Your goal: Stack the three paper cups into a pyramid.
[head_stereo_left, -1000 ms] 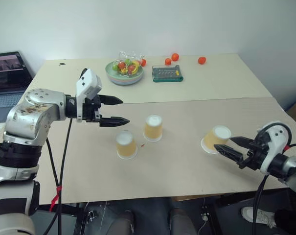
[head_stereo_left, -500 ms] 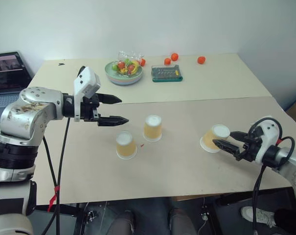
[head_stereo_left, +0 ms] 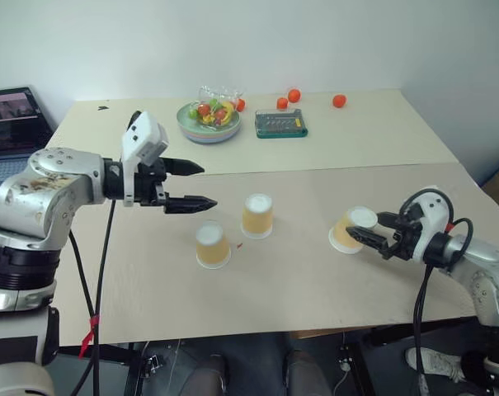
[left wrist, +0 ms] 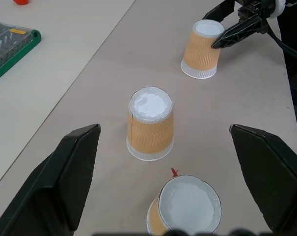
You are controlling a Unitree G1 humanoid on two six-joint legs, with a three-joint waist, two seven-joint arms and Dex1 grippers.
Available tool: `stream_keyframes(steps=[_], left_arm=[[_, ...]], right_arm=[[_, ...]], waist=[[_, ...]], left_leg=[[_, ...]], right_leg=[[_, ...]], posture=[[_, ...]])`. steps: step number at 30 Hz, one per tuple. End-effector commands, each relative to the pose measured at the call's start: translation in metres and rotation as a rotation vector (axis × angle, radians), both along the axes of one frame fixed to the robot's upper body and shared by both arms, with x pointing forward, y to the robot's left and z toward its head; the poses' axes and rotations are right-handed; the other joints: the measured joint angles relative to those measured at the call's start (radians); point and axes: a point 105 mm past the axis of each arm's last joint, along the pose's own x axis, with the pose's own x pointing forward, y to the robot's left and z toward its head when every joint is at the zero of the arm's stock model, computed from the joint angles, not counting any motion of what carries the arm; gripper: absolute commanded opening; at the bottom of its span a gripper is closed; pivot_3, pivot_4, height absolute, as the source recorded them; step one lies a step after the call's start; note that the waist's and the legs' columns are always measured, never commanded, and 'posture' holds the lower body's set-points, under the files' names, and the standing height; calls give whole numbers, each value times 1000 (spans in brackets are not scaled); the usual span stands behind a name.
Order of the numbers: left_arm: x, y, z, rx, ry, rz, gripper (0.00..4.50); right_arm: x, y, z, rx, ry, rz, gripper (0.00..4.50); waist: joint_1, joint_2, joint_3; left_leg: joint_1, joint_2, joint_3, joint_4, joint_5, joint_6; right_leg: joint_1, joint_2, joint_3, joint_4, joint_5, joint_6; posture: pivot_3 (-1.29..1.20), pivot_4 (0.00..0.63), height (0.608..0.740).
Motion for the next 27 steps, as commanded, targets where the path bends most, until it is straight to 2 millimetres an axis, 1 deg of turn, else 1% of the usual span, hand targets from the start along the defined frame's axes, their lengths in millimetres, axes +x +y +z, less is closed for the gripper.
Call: stream_keyframes(steps=[1, 3, 5, 8, 12, 16, 19, 24, 27], left_arm=[[-5, -1, 11, -17, -44, -7, 4500], [-5, -2, 11, -17, -44, -7, 4500], [-6, -2, 10, -17, -45, -7, 4500], [-6, -3, 10, -23, -41, -10, 4500], [-8, -5, 8, -24, -29, -24, 4500], [-10, -8, 7, -23, -21, -40, 4500], [-11, -9, 9, -19, -27, -47, 4500], [-18, -14, 18, -3, -57, -66, 4500], [-21, -16, 26, -8, -77, -70, 4500]], right_arm=[[6, 4, 15, -4, -68, 16, 3312], [9, 4, 15, -10, -72, 16, 2794], [9, 4, 15, -16, -74, 16, 2774], [7, 8, 24, -23, -88, 31, 2774], [2, 37, 49, -21, -118, 149, 2774], [3, 59, 58, -30, -129, 223, 2774], [5, 70, 55, -36, -120, 269, 2774], [13, 81, 36, -70, -86, 314, 2774], [19, 93, 26, -69, -71, 358, 2774]], waist=[[0, 0, 0], [1, 0, 0], [2, 0, 0], [1, 0, 0], [-4, 0, 0], [-3, 0, 0], [1, 0, 0], [3, 0, 0], [0, 0, 0]], left_leg=[[0, 0, 0, 0, 0, 0], [0, 0, 0, 0, 0, 0], [0, 0, 0, 0, 0, 0], [0, 0, 0, 0, 0, 0], [0, 0, 0, 0, 0, 0], [0, 0, 0, 0, 0, 0], [-1, 0, 0, 0, 0, 0], [-2, 0, 0, 0, 0, 0], [-2, 0, 0, 0, 0, 0]], right_leg=[[0, 0, 0, 0, 0, 0], [0, 0, 0, 0, 0, 0], [0, 0, 0, 0, 0, 0], [0, 0, 0, 0, 0, 0], [-1, 0, 0, 0, 0, 0], [-1, 0, 1, 0, 0, 0], [-1, 0, 1, 0, 0, 0], [-2, 0, 1, -1, 0, 0], [-2, 0, 1, -1, 0, 0]], posture=[[0, 150, 740], [0, 150, 740], [0, 150, 740], [0, 150, 740], [0, 150, 740], [0, 150, 740], [0, 150, 740], [0, 150, 740], [0, 150, 740]])
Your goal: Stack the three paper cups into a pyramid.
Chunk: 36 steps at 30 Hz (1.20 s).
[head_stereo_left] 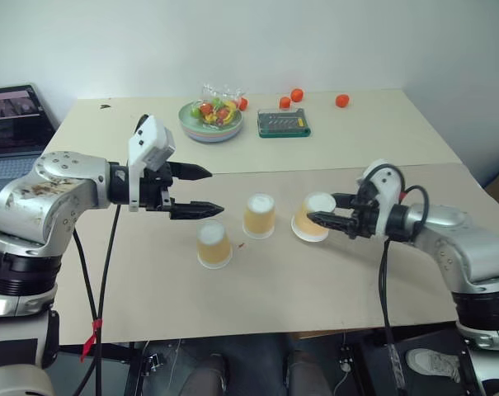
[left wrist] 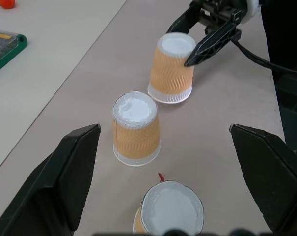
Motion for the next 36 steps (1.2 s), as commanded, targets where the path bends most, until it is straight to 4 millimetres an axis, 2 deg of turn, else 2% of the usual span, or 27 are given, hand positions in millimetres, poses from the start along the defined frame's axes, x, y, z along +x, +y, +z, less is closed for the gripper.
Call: stream_keyframes(steps=[1, 10, 24, 26, 28, 32, 36], left_arm=[[-8, -3, 24, -9, -81, -17, 4500], [-10, -2, 23, -8, -75, -5, 4500], [-10, 5, 14, 10, -62, 26, 4500], [-10, 4, 14, 8, -61, 25, 4500], [-10, 3, 13, 5, -61, 23, 4500], [-9, 1, 13, 0, -58, 18, 4500], [-9, 1, 11, -5, -50, 14, 4500]], right_arm=[[6, 13, 8, -4, -65, 62, 2774], [16, 23, 5, -5, -72, 98, 2774], [18, 31, 7, 16, -71, 109, 2774], [17, 34, 6, 23, -69, 111, 3758], [17, 36, 7, 28, -78, 108, 4254], [15, 35, 12, 37, -93, 106, 4254], [3, 19, 26, 46, -104, 92, 4254]], waist=[[-5, 0, 0], [-5, 0, 0], [-4, 0, 0], [-5, 0, 0], [-6, 0, 0], [-4, 0, 0], [-2, 0, 0]], left_leg=[[0, 0, 0, 0, 0, 0], [0, 0, 0, 0, 0, 0], [0, 0, -1, 0, 0, 0], [0, 0, -1, 0, 0, 0], [0, 0, -1, 0, 0, 0], [0, 0, -1, 0, 0, 0], [0, 0, -1, 0, 0, 0]], right_leg=[[0, 0, 0, 0, 0, 0], [0, 0, 0, 0, 0, 0], [-1, 0, 1, 0, 0, 0], [-1, 0, 1, 0, 0, 0], [-1, 0, 1, 0, 0, 0], [-1, 0, 1, 0, 0, 0], [-1, 0, 1, 0, 0, 0]], posture=[[0, 150, 740], [0, 150, 740], [0, 150, 740], [0, 150, 740], [0, 150, 740], [0, 150, 740], [0, 150, 740]])
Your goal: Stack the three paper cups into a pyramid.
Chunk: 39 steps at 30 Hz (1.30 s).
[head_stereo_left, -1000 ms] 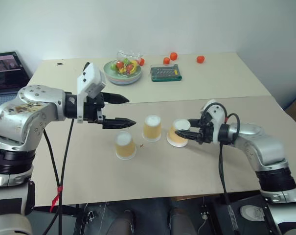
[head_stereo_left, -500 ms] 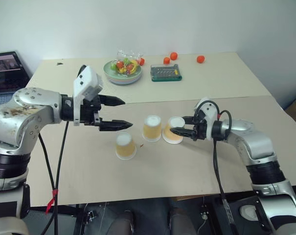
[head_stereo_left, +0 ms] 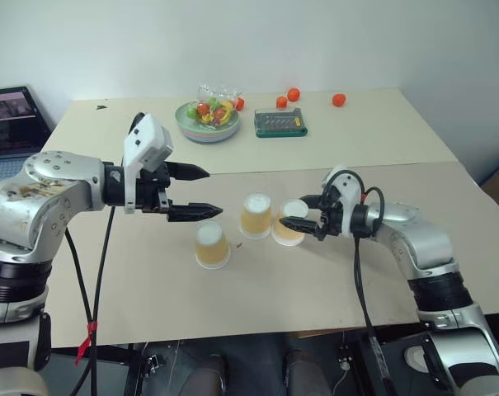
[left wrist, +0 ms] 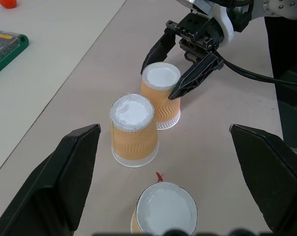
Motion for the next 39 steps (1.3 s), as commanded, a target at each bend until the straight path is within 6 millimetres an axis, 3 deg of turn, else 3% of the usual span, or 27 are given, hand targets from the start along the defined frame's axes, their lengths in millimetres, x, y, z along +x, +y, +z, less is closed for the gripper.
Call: stream_keyframes(steps=[1, 3, 6, 10, 13, 18, 23, 30, 35, 39], left_arm=[[-3, -2, 9, -11, -44, -18, 4500], [-3, -2, 9, -11, -44, -19, 4500], [-2, -4, 7, -22, -36, -32, 4500], [-4, -3, 2, -11, -18, -51, 4500], [-8, 6, -3, 23, 9, -53, 4500], [-10, 26, -12, 77, 33, -9, 4500], [-19, 40, -21, 77, 81, 34, 4500], [-24, 58, -17, 70, 44, 123, 4500], [-24, 74, -36, 127, -12, 193, 4500], [-33, 87, -73, 143, -29, 232, 4500]], right_arm=[[-11, -17, 32, 29, -73, -16, 4254], [-15, -23, 35, 29, -73, -23, 4254], [-44, -48, 53, 27, -70, -17, 4254], [-75, -64, 50, -27, -18, 0, 4254], [-97, -69, 46, -30, 25, 11, 4254], [-110, -69, 46, -2, 26, -35, 4254], [-112, -56, 47, 34, 16, -22, 4254], [-91, -48, 38, 41, 31, 4, 4254], [-79, -43, 36, 39, 16, 29, 4254], [-71, -40, 34, 33, 7, 44, 4254]], waist=[[2, 0, 0], [4, 0, 0], [9, 0, 0], [17, 0, 0], [11, 0, 0], [4, 0, 0], [7, 0, 0], [8, -1, 0], [5, -1, 0], [5, 0, 0]], left_leg=[[0, 0, 0, 0, 0, 0], [-1, 0, 0, 0, 0, 0], [-1, 0, 0, 0, 0, 0], [-2, 0, 1, 0, 0, 1], [0, 1, 2, 0, 0, 1], [2, 1, 3, 0, 0, 1], [3, 1, 3, 0, 0, 1], [3, 1, 4, 0, 0, 1], [3, 2, 4, -1, 0, 1], [4, 2, 4, -2, -1, 1]], right_leg=[[0, 0, 0, 0, 0, 0], [0, 0, 0, 0, 0, 0], [0, 0, 0, 0, 0, 0], [0, 0, -1, -2, 0, 0], [1, 0, -1, -1, 0, 0], [3, 0, 1, -1, 0, 1], [4, 0, 1, 0, 0, 1], [3, 0, 1, -1, 1, 1], [2, 0, 1, -1, 0, 0], [2, 0, 4, -1, 1, 0]], posture=[[0, 150, 740], [0, 150, 740], [0, 150, 740], [0, 150, 740], [0, 150, 740], [0, 150, 740], [0, 150, 740], [0, 150, 740], [0, 150, 740], [0, 150, 740]])
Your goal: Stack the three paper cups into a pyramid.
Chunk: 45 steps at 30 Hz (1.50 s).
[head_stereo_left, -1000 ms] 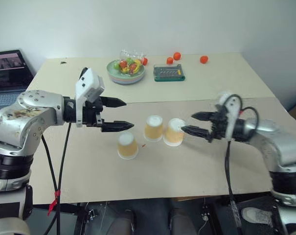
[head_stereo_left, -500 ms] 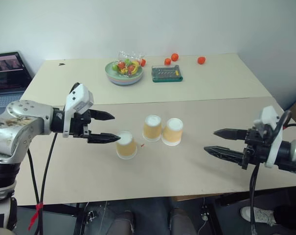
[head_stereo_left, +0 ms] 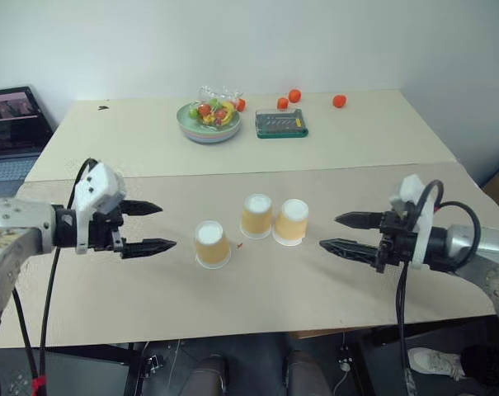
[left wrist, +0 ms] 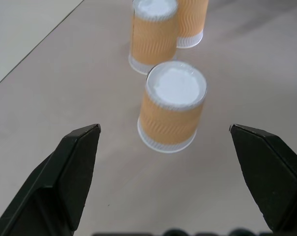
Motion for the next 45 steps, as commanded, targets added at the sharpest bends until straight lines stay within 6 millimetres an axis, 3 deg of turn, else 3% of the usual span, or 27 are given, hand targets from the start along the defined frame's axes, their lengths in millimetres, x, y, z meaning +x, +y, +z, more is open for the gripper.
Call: stream_keyframes(steps=[1, 8, 14, 25, 45], left_arm=[[-7, 1, -14, -2, -84, 18, 4500], [-10, -20, -35, -112, -115, 39, 4500], [4, -43, -45, -187, -135, 53, 4500], [13, -61, -63, -238, -153, 76, 4500], [28, -83, -53, -292, -210, 87, 4500]], right_arm=[[6, 2, 8, -6, -61, 19, 4254], [12, 2, 14, -20, -92, 20, 4254], [9, -2, 16, -32, -101, 1, 4254], [3, -10, 22, -51, -107, -29, 4254], [1, -10, 25, -54, -112, -48, 4254]], waist=[[4, 0, 0], [31, 0, 0], [33, 0, 0], [28, 0, 0], [28, 0, 0]], left_leg=[[0, 0, 0, 0, 0, 0], [0, 4, 2, 0, 0, 0], [0, 4, 3, 0, 0, 0], [0, 6, 6, 0, 0, 0], [1, 13, 9, 1, 0, 0]], right_leg=[[0, 0, 1, 0, 0, 0], [0, 1, 0, -1, 1, 0], [0, 1, 0, -1, 1, 0], [1, 4, 1, -1, 2, -1], [0, 13, 3, -3, 6, -5]], posture=[[0, 150, 740], [0, 150, 740], [0, 150, 740], [0, 150, 740], [0, 150, 740]])
